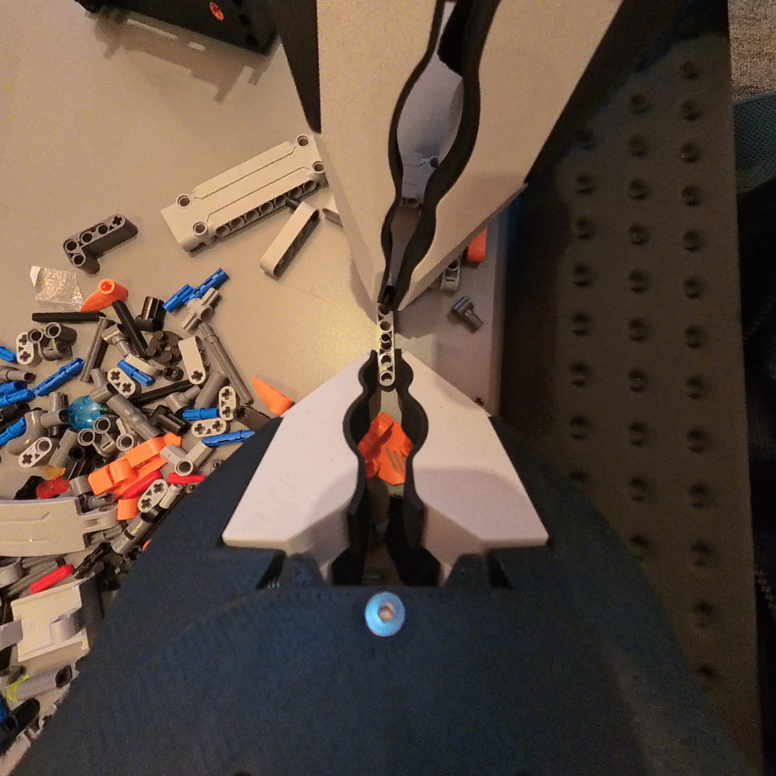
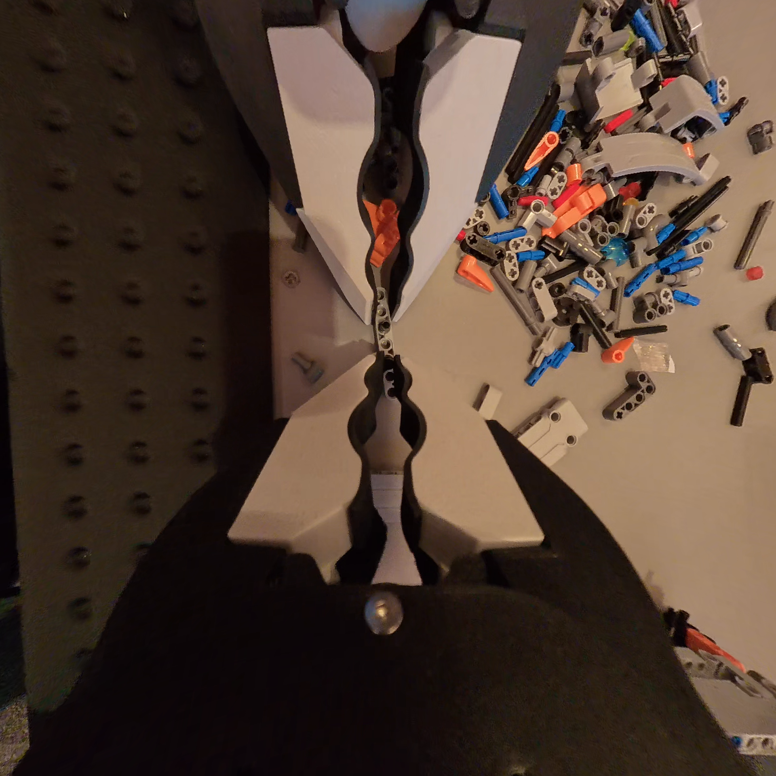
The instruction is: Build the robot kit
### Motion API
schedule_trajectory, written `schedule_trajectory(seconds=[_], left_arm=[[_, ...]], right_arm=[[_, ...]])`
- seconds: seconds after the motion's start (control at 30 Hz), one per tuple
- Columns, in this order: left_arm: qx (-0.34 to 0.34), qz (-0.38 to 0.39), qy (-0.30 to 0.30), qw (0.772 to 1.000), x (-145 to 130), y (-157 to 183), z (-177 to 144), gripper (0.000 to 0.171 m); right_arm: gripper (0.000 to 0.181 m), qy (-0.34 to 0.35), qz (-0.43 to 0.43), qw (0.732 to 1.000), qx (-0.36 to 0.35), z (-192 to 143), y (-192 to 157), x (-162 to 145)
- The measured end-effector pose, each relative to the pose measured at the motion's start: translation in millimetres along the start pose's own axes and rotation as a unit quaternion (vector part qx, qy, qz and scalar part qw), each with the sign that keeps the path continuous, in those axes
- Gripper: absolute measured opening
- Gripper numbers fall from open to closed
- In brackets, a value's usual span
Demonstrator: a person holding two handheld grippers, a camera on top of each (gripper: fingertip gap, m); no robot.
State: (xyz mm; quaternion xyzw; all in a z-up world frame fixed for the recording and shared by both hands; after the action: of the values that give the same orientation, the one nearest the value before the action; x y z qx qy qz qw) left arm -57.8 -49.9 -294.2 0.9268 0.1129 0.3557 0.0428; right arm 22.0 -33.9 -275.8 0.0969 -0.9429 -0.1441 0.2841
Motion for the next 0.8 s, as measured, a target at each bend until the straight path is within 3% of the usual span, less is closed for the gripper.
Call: schedule_trajectory(seconds=[0.47,0.73,0.77,0.8], left_arm=[[-0.004,-0.002,0.001,1.000,-0.4,0.3,0.2,0.006],[-0.007,0.000,0.005,1.000,-0.2,0.3,0.4,0.006],[-0.008,0.001,0.005,1.000,-0.2,0.6,0.4,0.006],[-0.010,0.000,0.008,1.000,0.2,0.8,-0.1,0.006]], right_arm=[[0.001,-0.022,-0.041,0.998,0.032,5.6,-0.8,1.3],[0.004,-0.019,0.054,0.995,0.085,6.9,7.0,-2.1],[0.019,-0.010,0.063,0.995,0.076,4.1,7.6,-3.4],[0.021,0.004,0.063,0.996,0.066,-1.5,7.2,-4.1]])
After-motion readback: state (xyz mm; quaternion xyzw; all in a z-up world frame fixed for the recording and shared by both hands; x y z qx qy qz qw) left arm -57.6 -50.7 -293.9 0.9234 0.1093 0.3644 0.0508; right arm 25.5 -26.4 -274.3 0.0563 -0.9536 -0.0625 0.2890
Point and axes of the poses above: each gripper's, where its closed fingertips meet, z out along the fingers, x out of its top, y = z × x across the jaws, the point moved 6 cm from there along -z, back along the fingers, and after that the axes turned 12 degrees about -x, right-handed, at the moved point
